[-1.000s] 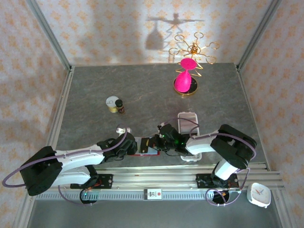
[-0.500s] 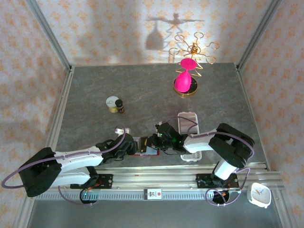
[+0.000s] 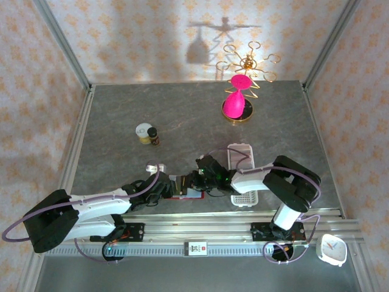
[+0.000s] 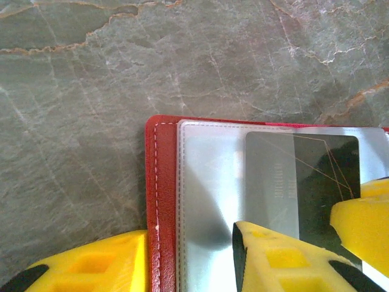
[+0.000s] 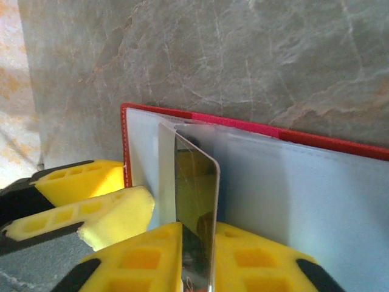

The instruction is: Put the credit cards into the card holder

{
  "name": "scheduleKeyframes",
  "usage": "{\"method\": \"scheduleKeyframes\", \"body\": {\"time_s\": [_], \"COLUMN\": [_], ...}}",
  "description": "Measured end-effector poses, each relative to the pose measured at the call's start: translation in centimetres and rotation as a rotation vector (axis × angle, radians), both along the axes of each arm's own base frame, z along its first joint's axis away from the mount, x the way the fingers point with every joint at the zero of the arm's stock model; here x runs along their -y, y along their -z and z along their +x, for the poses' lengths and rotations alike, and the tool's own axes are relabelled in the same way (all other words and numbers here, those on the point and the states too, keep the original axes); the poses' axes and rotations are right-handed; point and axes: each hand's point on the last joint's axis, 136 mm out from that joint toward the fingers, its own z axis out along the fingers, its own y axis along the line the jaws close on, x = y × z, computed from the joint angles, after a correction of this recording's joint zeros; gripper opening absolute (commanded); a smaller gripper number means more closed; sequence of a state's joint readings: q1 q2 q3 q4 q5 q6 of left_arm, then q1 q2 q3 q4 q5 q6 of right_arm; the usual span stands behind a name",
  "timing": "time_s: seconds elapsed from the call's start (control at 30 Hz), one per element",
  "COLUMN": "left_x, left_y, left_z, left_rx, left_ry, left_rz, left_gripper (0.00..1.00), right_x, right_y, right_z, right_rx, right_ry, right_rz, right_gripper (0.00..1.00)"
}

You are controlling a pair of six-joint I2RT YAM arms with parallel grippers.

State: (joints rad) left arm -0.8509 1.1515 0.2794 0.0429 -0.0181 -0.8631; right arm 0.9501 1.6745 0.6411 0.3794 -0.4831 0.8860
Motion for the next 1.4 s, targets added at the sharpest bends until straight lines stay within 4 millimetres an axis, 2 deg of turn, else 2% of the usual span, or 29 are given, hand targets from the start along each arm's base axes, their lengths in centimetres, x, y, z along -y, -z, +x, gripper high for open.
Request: {"method": "scheduleKeyframes", "body": {"time_s": [0.13, 0.2, 0.43, 0.73, 1.4], "left_x": [0.0, 0.0, 0.1, 0.1, 0.2], "left_y": [-0.1, -0.1, -0.1, -0.1, -0.2], "left_z": [0.0, 0.0, 0.0, 0.1, 0.2], "left_rx": [0.006, 0.009, 0.012, 0.02, 0.037], "left_ry": [0.0, 0.0, 0.0, -0.002, -0.007], "left_rz": [-0.007, -0.011, -0.015, -0.026, -0.049], "left_gripper": [0.38, 0.38, 0.38, 0.38, 0.38], "right_x": [0.6, 1.0, 1.6, 0.2, -1.3], "right_y": [-0.1, -0.2, 0.4, 0.5, 0.7], "right_z": [0.2, 0.2, 0.1, 0.3, -0.1], "right_rx": [0.025, 0.033, 0.033, 0.033, 0.014], "right_ry": [0.01, 0.016, 0.01, -0.009, -0.017], "right_rz": [-0.047, -0.067, -0.109, -0.111, -0.077], "right_gripper": [0.32, 0.31, 0.14, 0.08, 0.07]}}
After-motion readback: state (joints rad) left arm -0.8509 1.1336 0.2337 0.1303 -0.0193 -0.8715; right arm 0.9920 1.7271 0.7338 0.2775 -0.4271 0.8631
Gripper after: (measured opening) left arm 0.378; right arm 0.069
